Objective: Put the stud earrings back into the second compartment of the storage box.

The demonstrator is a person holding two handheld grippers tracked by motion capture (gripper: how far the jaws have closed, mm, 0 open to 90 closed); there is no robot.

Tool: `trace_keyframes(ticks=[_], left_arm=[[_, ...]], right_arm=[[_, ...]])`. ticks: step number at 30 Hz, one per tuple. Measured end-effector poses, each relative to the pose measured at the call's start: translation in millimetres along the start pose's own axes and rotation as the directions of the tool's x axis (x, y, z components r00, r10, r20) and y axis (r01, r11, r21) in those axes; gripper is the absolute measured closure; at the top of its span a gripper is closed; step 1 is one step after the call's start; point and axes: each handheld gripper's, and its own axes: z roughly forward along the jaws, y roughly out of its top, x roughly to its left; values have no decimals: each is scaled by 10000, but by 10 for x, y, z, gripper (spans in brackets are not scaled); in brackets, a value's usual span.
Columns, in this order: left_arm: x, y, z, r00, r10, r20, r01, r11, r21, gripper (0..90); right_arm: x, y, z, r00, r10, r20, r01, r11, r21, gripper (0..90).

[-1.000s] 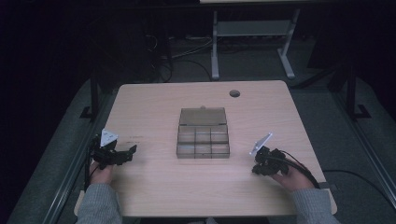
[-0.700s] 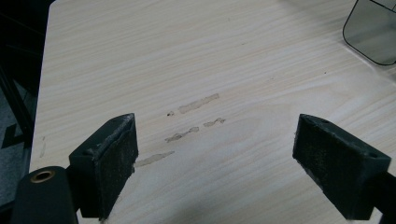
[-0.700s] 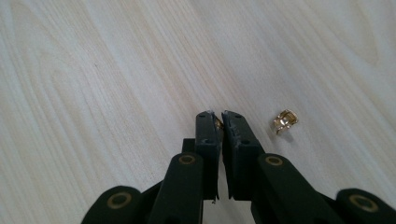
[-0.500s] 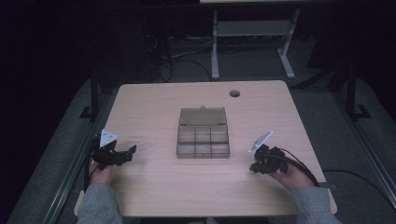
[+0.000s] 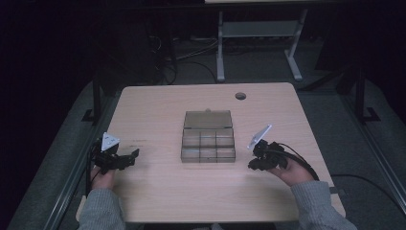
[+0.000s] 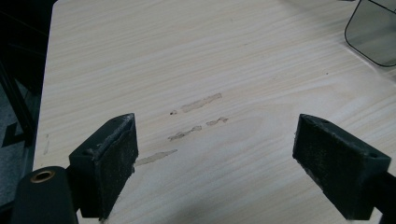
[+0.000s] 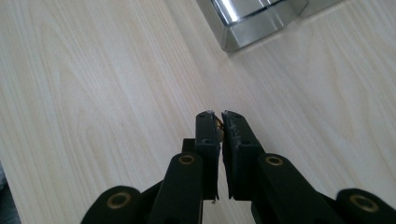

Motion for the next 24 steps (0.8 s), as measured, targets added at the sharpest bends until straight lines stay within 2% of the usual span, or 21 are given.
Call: trace_keyframes(ticks=[4, 12, 24], left_arm=[[5, 1, -5, 9999, 110, 11, -110, 9999, 89, 138], [-10, 2, -5, 10000, -32, 61, 32, 10000, -8, 138], [-8, 0, -3, 10000, -64, 56, 65, 10000, -35, 138]], right_arm=[[-29, 70, -8, 9998, -102, -195, 100, 9999, -93, 845], [-78, 279, -41, 9991, -420, -108, 420, 9991, 19, 845], [-143, 525, 32, 9979, -518, -380, 516, 9986, -57, 845]])
